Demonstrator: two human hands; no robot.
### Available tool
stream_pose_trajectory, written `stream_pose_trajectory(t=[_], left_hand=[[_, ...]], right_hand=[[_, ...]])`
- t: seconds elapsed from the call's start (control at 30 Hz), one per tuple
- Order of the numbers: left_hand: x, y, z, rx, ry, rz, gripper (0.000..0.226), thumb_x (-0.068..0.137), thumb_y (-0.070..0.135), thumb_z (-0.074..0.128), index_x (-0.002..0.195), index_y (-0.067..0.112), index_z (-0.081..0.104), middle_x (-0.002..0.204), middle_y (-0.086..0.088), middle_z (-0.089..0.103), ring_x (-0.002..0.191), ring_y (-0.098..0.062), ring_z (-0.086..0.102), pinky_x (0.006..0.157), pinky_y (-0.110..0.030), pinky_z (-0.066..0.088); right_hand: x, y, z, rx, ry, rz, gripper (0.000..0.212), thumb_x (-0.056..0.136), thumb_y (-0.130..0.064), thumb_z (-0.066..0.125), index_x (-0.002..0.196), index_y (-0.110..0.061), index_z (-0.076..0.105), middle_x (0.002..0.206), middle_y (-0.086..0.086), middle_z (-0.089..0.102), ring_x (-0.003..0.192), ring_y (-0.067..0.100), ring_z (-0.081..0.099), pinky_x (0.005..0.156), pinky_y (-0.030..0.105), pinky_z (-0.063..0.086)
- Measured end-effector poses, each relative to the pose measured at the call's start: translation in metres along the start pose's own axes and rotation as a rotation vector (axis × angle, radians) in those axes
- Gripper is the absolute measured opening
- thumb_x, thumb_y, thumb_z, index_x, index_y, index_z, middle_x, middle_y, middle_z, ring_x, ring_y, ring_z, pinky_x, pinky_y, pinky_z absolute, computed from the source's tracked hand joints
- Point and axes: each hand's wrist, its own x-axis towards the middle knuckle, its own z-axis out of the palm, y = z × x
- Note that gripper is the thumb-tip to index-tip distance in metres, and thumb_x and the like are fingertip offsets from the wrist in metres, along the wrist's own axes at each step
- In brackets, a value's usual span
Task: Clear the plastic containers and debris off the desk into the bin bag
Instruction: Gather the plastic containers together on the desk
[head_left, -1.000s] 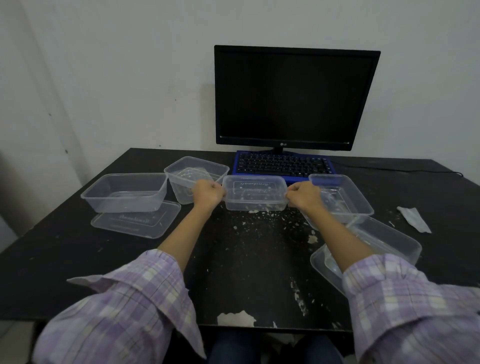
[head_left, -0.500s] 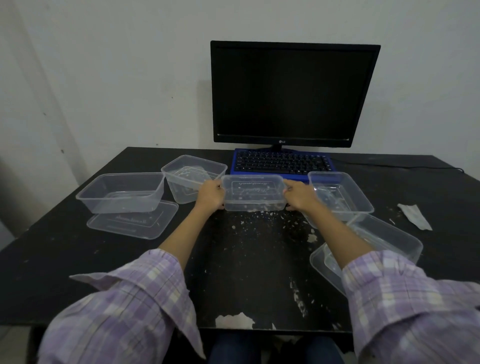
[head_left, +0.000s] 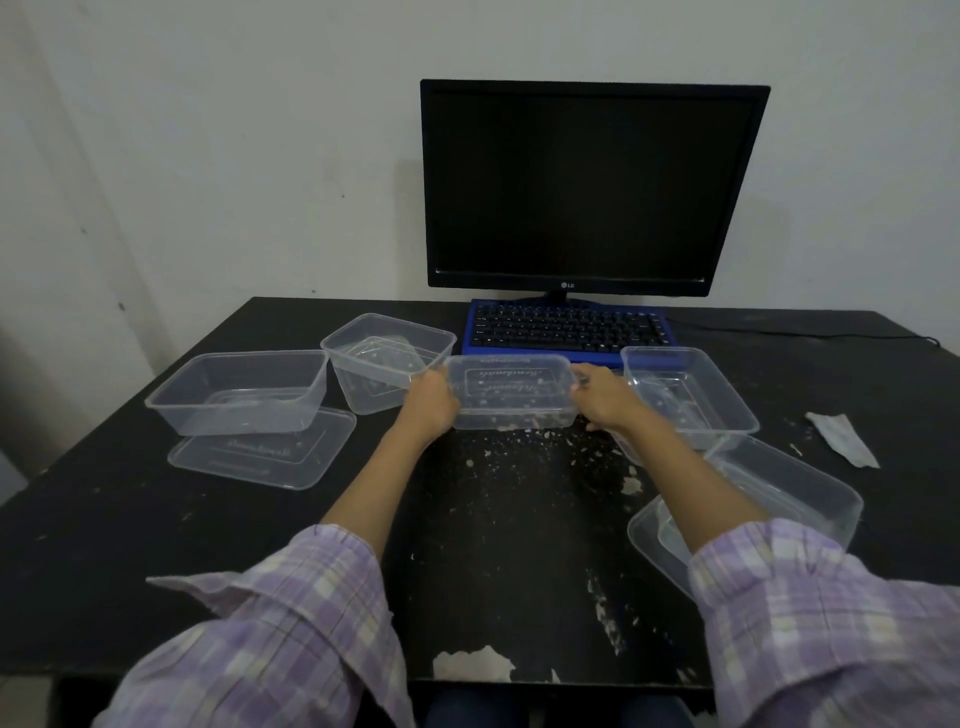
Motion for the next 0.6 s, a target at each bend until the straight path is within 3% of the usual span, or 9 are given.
stream_pose_trajectory(t=[0.1,0.17,0.37,0.5,0.6], left_hand=[[-0.001,-0.003,0.000,-0.029,-0.010,0.033,0.022,0.097,0.004,0.037,0.107,-0.002,0.055,0.098,-0.015,0.058,0.088,-0.024,0.055,0.077,-0.032,0.045],[0.001,-0.010,0.001,-0.072,0.001,0.037,0.027,0.098,0.005,0.033,0.113,0.001,0.055,0.101,-0.018,0.061,0.089,-0.028,0.058,0.081,-0.038,0.048],[-0.006,-0.012,0.004,-0.233,0.048,-0.016,0.033,0.099,0.011,0.033,0.125,0.009,0.053,0.104,-0.017,0.063,0.086,-0.021,0.055,0.082,-0.037,0.048],[-0.009,-0.009,-0.001,-0.338,0.034,-0.115,0.025,0.098,0.014,0.036,0.098,0.013,0.061,0.102,-0.017,0.064,0.100,-0.034,0.061,0.094,-0.050,0.049],[-0.014,0.001,-0.013,-0.374,0.025,-0.116,0.025,0.099,0.012,0.034,0.107,0.011,0.059,0.102,-0.016,0.062,0.104,-0.035,0.060,0.094,-0.050,0.049]], right_hand=[[0.001,-0.002,0.001,-0.079,-0.006,-0.017,0.046,0.097,-0.011,0.034,0.143,-0.012,0.037,0.140,0.018,0.045,0.117,0.036,0.052,0.100,0.050,0.044],[0.001,-0.003,0.002,-0.091,-0.001,-0.017,0.047,0.097,-0.009,0.034,0.144,-0.011,0.035,0.141,0.020,0.044,0.116,0.038,0.053,0.100,0.050,0.043],[0.004,0.003,0.005,0.081,0.001,0.031,0.050,0.097,-0.012,0.038,0.146,-0.019,0.032,0.142,0.013,0.044,0.122,0.034,0.049,0.095,0.047,0.050],[0.001,-0.003,0.003,0.152,0.038,0.073,0.037,0.096,-0.009,0.040,0.132,-0.007,0.048,0.131,0.013,0.052,0.114,0.032,0.055,0.092,0.046,0.052],[-0.002,-0.010,0.000,0.214,0.054,0.121,0.026,0.094,-0.007,0.042,0.109,0.004,0.060,0.114,0.018,0.062,0.094,0.029,0.066,0.083,0.043,0.057]])
